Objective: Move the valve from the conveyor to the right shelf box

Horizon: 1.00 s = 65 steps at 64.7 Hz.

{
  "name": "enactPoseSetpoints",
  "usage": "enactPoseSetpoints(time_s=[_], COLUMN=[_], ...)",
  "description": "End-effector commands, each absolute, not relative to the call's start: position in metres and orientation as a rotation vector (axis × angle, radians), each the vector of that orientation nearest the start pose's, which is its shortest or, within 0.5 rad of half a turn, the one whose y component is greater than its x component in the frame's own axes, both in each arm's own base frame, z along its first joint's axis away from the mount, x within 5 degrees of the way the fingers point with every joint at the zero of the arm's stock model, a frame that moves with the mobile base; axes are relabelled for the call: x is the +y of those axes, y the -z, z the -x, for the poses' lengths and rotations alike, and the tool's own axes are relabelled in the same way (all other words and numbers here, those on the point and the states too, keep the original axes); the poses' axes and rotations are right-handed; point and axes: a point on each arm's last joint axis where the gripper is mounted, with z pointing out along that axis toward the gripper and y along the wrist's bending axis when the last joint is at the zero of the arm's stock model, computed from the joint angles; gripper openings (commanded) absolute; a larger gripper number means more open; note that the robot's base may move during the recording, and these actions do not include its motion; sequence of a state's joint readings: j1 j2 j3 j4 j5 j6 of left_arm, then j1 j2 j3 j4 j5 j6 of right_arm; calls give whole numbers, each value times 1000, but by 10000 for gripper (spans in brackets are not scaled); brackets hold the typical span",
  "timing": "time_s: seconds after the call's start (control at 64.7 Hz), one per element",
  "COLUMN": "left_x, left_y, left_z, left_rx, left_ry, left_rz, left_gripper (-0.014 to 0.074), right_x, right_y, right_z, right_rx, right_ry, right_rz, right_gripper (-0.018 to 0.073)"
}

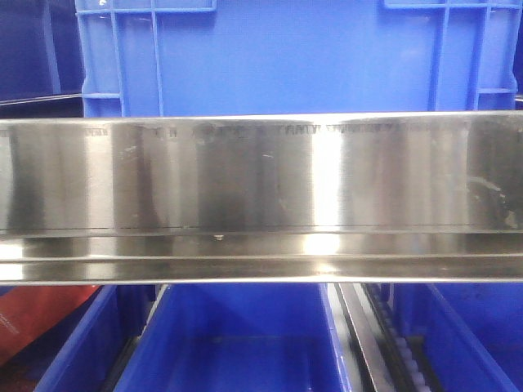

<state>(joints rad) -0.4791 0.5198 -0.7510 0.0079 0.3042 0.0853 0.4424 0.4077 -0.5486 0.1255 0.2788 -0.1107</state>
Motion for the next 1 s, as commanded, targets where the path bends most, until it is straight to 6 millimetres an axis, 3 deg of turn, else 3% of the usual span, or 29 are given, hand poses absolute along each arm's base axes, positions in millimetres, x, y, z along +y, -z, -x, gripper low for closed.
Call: enactPoseSetpoints(time_s=[0.0, 0.17, 0.278, 0.989], left_x=[-39, -34, -34, -32], left_y=[-379, -343, -330, -326], left_z=[-74, -65, -66, -65], left_rx=[1437, 1433, 1481, 1510], left_ry=[327, 317, 311, 291], left_rz=[-413, -419, -433, -424], left_gripper=[-111, -111, -111, -111], right_x=[37, 38, 38, 38], right_y=[-333, -320, -317, -322], right_z=[-72, -72, -72, -72], right_rx=[1572, 1624, 1655, 1597], right_ry=[-376, -372, -370, -373], right_rz=[372, 386, 397, 377], right_gripper=[-160, -160, -160, -162])
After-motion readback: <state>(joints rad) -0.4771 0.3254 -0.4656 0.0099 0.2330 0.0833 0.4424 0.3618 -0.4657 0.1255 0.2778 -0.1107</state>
